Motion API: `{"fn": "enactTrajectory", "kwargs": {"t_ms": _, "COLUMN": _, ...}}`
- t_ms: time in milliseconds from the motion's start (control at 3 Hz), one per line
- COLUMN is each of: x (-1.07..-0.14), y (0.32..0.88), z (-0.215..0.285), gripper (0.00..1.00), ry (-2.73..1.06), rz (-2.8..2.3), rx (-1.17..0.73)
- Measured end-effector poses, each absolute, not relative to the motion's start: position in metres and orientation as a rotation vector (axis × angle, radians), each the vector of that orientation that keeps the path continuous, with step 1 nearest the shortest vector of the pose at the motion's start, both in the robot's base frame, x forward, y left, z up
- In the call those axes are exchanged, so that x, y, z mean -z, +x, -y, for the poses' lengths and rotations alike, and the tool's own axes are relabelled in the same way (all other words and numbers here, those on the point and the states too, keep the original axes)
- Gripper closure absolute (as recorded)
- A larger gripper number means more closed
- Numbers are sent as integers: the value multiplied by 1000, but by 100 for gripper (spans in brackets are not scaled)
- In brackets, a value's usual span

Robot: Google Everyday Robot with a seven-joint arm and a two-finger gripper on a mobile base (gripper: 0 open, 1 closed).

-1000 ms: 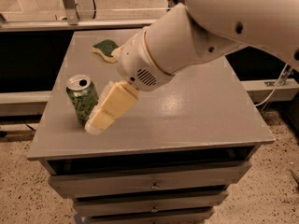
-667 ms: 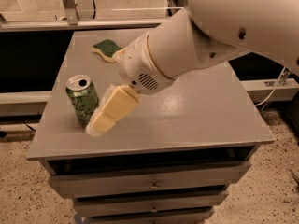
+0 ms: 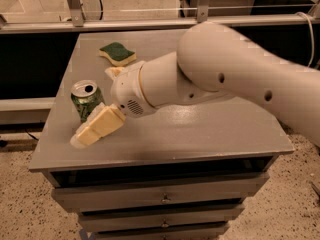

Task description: Knock green can over

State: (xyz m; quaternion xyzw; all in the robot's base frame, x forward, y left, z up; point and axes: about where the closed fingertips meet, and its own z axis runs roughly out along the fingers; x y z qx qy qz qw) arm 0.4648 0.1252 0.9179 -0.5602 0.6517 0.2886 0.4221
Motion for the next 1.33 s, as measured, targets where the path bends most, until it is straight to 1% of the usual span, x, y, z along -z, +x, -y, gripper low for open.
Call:
{"fn": "enactTrajectory", "kwargs": {"t_ms": 667, "x": -884, "y": 503, "z": -159, "gripper": 0, "ry": -1286, "rz": -1544, "rx": -767}}
{"fn": "enactTrajectory", "kwargs": {"t_ms": 1000, "x": -869, "y": 513, "z": -170, "gripper": 16, "ry": -1217, "rz": -1551, "rx": -782}}
{"fn": "enactTrajectory", "kwargs": {"t_ms": 1333, "x": -862, "y": 520, "z": -171, "gripper": 39, "ry": -1169, "rz": -1564, "rx": -778}}
